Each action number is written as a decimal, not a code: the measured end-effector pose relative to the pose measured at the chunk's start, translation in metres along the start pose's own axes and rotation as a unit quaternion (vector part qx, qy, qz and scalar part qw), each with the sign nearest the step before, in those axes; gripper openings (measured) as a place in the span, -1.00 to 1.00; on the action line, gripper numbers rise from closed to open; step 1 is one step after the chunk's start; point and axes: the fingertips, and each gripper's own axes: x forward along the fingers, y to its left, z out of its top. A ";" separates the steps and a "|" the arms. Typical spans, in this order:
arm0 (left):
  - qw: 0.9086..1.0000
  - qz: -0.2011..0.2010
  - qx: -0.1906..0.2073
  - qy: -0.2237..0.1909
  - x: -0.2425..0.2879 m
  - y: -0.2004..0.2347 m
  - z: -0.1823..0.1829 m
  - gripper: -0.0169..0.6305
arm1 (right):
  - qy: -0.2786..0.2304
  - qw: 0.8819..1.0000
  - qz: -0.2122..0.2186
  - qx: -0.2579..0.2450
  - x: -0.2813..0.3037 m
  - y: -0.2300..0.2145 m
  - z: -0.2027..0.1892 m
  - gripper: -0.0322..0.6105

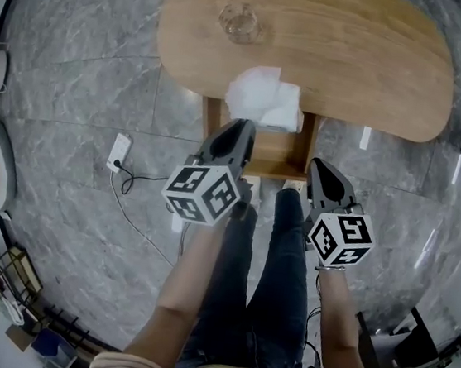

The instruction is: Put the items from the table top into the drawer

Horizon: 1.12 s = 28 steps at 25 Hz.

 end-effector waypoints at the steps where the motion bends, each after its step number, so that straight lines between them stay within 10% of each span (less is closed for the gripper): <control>1: 1.000 0.003 -0.003 0.003 -0.005 0.003 -0.006 -0.86 | 0.002 1.000 -0.003 0.002 -0.003 0.002 -0.005 -0.88; 28: 0.997 0.064 -0.008 0.039 0.000 0.022 -0.182 -0.86 | 0.038 0.999 -0.009 0.030 -0.077 -0.019 -0.152 -0.88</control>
